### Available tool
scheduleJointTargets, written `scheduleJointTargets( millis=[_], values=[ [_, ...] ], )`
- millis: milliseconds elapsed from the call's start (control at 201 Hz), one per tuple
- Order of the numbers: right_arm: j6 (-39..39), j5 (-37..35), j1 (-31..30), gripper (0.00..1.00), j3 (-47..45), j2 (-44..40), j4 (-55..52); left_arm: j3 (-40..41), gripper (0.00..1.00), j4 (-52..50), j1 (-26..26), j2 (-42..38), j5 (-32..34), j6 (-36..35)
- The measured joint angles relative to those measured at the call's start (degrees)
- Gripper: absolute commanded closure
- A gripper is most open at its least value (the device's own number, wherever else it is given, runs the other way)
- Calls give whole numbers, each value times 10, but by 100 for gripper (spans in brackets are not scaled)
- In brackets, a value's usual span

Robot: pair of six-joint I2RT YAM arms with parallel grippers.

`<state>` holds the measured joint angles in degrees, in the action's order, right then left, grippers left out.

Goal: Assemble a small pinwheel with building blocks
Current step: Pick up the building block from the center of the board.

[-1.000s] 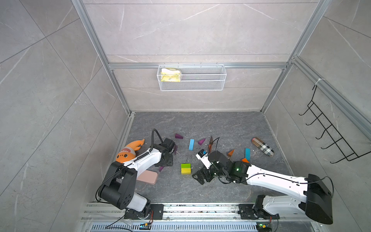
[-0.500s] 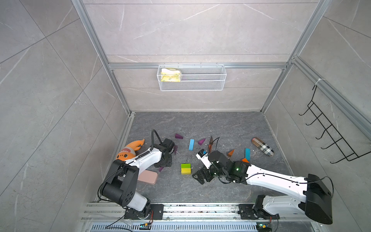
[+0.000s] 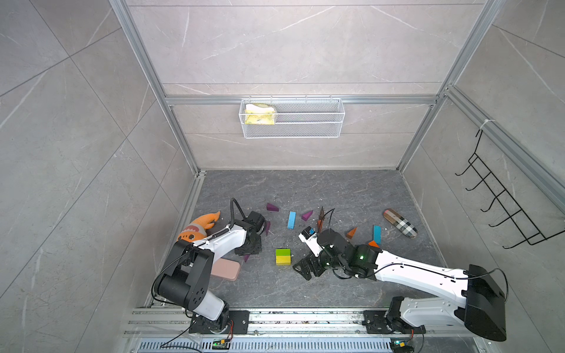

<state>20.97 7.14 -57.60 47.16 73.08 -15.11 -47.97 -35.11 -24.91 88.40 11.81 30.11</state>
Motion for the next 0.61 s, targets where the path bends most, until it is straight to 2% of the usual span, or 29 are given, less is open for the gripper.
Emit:
scheduleJointTargets(
  millis=[85,209,259,328,607],
  values=[
    [0,0,0,0,0,0,0,0,68,5,1,3,-1,1],
    [0,0,0,0,0,0,0,0,74,10,1,4,-2,7],
    [0,0,0,0,0,0,0,0,79,11,1,4,-3,14],
    [0,0,0,0,0,0,0,0,81,15,1,4,-3,22],
    [0,-5,26,0,-13,-33,-6,32,84,58,-25,-31,0,116]
  ],
)
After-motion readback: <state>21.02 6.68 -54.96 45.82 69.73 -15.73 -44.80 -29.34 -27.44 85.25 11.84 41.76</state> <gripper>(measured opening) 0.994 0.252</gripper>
